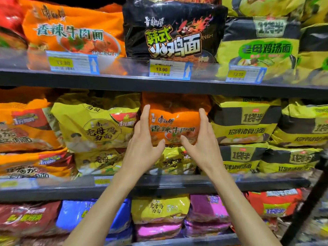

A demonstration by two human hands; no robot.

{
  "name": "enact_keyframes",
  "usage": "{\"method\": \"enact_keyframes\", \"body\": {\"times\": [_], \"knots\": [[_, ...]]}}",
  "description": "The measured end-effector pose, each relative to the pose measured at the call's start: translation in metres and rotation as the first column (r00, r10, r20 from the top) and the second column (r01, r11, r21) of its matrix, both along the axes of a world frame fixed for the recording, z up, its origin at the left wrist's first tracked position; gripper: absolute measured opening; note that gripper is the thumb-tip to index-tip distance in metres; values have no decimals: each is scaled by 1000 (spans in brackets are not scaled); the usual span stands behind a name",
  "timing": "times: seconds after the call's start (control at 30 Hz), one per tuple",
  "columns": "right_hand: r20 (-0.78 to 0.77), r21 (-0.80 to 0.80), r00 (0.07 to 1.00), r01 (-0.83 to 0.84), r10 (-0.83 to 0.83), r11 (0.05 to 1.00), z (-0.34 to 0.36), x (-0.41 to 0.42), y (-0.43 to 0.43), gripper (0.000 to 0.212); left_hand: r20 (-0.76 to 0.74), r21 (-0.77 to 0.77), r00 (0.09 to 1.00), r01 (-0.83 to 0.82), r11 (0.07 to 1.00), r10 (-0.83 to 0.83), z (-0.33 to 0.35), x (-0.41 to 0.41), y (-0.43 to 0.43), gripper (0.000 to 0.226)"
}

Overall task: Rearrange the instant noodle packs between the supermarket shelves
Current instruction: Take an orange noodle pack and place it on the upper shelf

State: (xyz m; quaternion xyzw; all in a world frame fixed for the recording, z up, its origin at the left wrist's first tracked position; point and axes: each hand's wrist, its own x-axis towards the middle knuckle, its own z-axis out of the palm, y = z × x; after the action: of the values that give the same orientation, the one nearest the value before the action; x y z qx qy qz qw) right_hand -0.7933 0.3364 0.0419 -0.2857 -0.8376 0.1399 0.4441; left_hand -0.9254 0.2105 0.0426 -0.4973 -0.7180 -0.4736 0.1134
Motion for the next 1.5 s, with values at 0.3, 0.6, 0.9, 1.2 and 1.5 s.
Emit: {"method": "enact_keyframes", "body": {"times": [0.3, 0.6, 0.9, 1.2, 1.5], "knots": [[-92, 183, 993, -51, 69, 982, -16, 17, -15, 91, 92, 163, 990, 91, 982, -107, -2, 0, -7, 106], [-204, 0, 969, -142, 139, 990, -17, 36, 9, 99, 57, 98, 994, 92, 991, -98, -8, 12, -21, 104], [-187, -170, 978, -120, 87, 978, -24, 22, 4, 72, 31, 52, 995, 98, 994, -100, -8, 3, -23, 108], [-312, -100, 915, -298, 255, 949, -17, 39, 6, 44, -5, -4, 994, 108, 994, -108, -4, -22, -29, 111], [-213, -82, 941, -284, 262, 955, -13, 41, 9, 86, -90, 55, 979, 189, 980, -184, -23, -24, -21, 116]]}}
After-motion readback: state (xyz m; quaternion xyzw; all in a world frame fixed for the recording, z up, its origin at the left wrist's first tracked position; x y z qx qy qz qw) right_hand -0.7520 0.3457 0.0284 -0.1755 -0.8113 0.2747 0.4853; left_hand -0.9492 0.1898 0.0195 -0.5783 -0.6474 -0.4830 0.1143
